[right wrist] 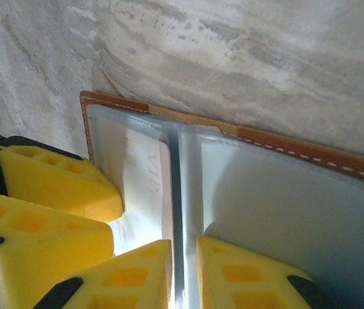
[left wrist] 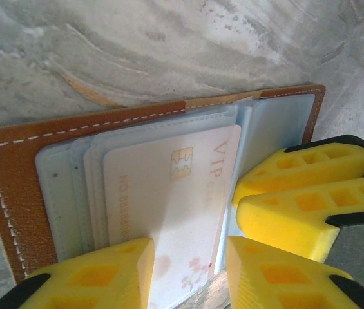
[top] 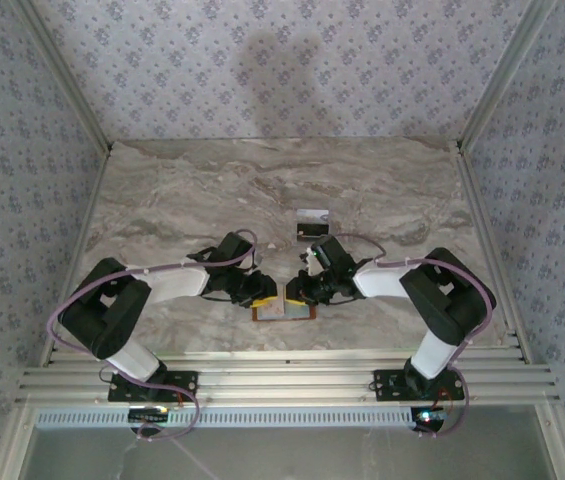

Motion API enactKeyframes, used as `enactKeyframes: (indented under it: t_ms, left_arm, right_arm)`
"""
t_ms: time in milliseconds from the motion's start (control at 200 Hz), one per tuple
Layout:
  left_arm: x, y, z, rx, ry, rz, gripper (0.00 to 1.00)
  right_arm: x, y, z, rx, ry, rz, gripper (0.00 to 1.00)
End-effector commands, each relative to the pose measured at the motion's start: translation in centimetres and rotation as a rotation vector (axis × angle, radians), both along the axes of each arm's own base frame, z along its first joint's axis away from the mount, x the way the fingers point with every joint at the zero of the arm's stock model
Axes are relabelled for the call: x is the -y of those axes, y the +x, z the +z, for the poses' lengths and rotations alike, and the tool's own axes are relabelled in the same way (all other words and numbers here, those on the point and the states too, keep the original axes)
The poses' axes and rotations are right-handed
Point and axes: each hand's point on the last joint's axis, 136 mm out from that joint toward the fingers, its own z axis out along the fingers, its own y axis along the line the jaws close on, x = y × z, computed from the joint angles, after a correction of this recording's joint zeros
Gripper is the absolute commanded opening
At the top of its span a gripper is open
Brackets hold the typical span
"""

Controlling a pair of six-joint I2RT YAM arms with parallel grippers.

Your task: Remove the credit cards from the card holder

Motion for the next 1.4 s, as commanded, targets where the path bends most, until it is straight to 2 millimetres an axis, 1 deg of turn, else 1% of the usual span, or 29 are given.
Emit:
enactKeyframes:
  t_ms: [0,135,310,420,490,590,675,769,894,1104,1274,1394]
  left_arm:
    - [-0.4,-0.7,-1.2,-0.036,0.024,0.016,0.37]
    - [0.0,-0.6,-1.5,-0.045,-0.017,0.033,0.37]
    - [0.3,-0.7,-1.8,-0.057,-0.048,0.050,0.37]
    - [0.1,-0.6,-1.4,-0.043,-0.052,0.058,0.37]
    - [-0.1,-0.3,-0.7,-0.022,-0.057,0.070,0.38]
    - [-0.8,0.0,0.3,0.012,-0.032,0.076,0.39]
    - [-1.7,0.2,1.0,0.040,0.004,0.078,0.39]
    - [-2.5,0.2,1.3,0.054,0.042,0.076,0.37]
    - [-3.1,0.0,1.0,0.052,0.082,0.064,0.28]
    - [-2.8,-0.2,-0.1,0.018,0.091,0.041,0.19]
    - [-3.7,-0.4,-1.0,0.005,0.155,0.031,0.18]
    - [-4.0,-0.7,-1.6,-0.012,0.182,0.020,0.17]
  right_arm:
    - [0.9,-1.2,-1.2,-0.037,-0.077,0.017,0.19]
    - [0.5,-1.1,-0.3,-0.023,-0.063,0.017,0.20]
    - [0.7,-0.8,1.0,-0.001,-0.071,0.009,0.22]
    - [0.7,-0.7,1.9,0.012,-0.071,0.009,0.22]
    - [0.7,-0.5,2.5,0.023,-0.068,0.004,0.22]
    - [0.6,-0.5,3.2,0.027,-0.063,0.003,0.23]
    - [0.3,-0.6,3.6,0.027,-0.050,0.008,0.27]
    - [-0.1,-0.6,3.6,0.019,-0.046,0.018,0.31]
    - [-0.7,-0.6,3.4,0.010,-0.048,0.034,0.33]
    - [-1.1,-0.5,2.4,-0.009,-0.065,0.043,0.36]
    - [-0.8,-0.5,1.2,-0.026,-0.104,0.042,0.37]
    - [-1.0,-0.6,0.8,-0.034,-0.100,0.052,0.37]
